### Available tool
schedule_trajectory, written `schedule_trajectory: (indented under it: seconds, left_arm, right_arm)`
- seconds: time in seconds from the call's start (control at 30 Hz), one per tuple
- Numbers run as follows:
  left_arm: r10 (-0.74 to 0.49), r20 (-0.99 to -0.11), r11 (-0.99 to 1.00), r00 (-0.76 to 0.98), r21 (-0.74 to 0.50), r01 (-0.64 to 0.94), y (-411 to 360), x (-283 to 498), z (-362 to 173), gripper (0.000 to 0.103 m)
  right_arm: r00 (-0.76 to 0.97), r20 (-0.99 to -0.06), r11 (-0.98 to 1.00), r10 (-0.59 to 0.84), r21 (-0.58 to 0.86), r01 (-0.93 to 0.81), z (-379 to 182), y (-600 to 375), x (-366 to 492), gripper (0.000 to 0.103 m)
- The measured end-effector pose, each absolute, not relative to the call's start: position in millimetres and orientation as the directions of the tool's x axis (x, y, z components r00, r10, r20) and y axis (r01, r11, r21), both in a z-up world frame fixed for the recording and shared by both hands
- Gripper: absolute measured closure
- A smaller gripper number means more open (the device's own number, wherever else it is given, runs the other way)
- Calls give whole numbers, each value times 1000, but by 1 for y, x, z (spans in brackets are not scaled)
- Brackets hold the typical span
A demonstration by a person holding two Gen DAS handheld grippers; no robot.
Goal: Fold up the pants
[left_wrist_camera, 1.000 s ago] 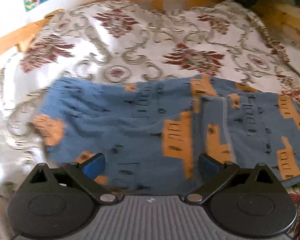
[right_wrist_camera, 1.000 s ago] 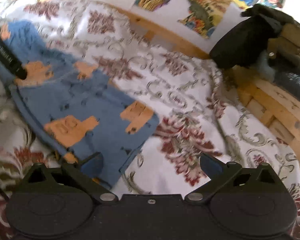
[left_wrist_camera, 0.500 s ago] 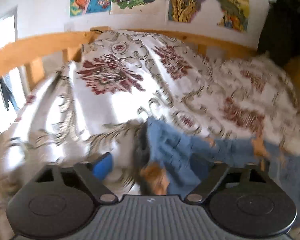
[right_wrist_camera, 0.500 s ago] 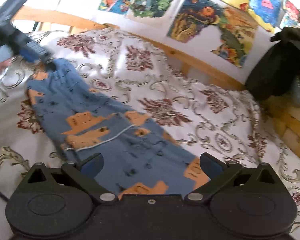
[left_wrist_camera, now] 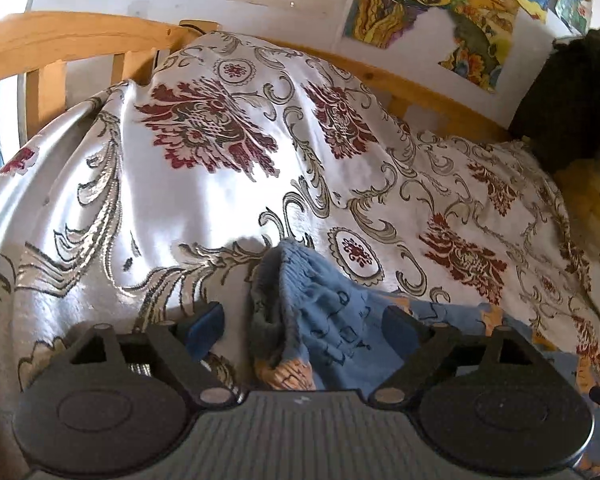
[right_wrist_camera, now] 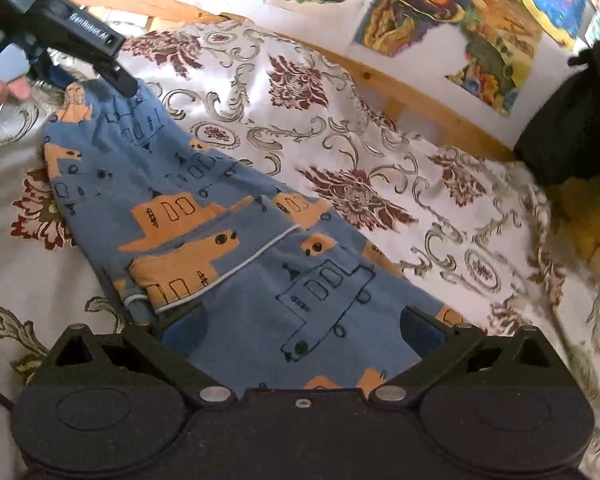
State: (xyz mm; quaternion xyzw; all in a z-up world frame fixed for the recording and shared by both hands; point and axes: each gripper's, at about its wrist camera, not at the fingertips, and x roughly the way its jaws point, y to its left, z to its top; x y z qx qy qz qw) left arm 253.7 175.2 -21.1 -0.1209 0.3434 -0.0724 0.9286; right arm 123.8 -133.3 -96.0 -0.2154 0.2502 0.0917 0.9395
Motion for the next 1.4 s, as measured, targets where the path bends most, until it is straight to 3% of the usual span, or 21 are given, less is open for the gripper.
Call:
schedule_trajectory:
  seconds: [0.13, 0.17, 0.23, 0.3, 0.4, 0.43, 0.7, 0.83, 1.1, 1.4]
  left_arm:
    - [-227, -622, 954, 750, -297, 43, 175, 252, -19, 16]
    - [-226, -622, 951, 750, -307, 33, 177, 252, -18, 21]
    - [-213, -627, 947, 749, -321, 1, 183, 253, -19, 34]
    - [-191, -638, 947, 746, -320, -32, 188, 254, -19, 62]
    - [-181, -653, 943, 735, -327, -58, 194, 256, -20, 81]
    - [-192, -656, 940, 730, -337, -56, 194, 257, -20, 83]
    - [-221, -602, 915, 767, -401, -51, 190, 244, -6, 88]
    - [-241, -544, 930, 804, -367, 31, 169, 228, 18, 88]
    - [-349, -487, 934, 800, -248, 257, 72, 212, 63, 88]
    - [-526, -544, 834, 654, -180, 522, -74, 188, 47, 88]
  right_arm:
    - [856, -512, 894, 66, -351, -279, -96, -135, 124, 1]
    - [858, -510, 892, 65, -356, -279, -97, -135, 123, 1]
    - [860, -507, 889, 62, -363, -278, -97, -135, 123, 1]
    - [859, -507, 889, 63, -362, -279, -98, -136, 123, 1]
    - [858, -509, 890, 66, -359, -282, -98, -135, 123, 1]
    - [858, -509, 889, 65, -361, -281, -98, -135, 123, 1]
    - [869, -491, 873, 64, -393, -287, -93, -134, 118, 1]
    - [886, -457, 890, 81, -368, -271, -82, -147, 108, 1]
    - [901, -427, 953, 82, -230, -196, -56, -217, 102, 1]
    - [905, -421, 982, -54, -186, -28, -52, -318, 92, 1]
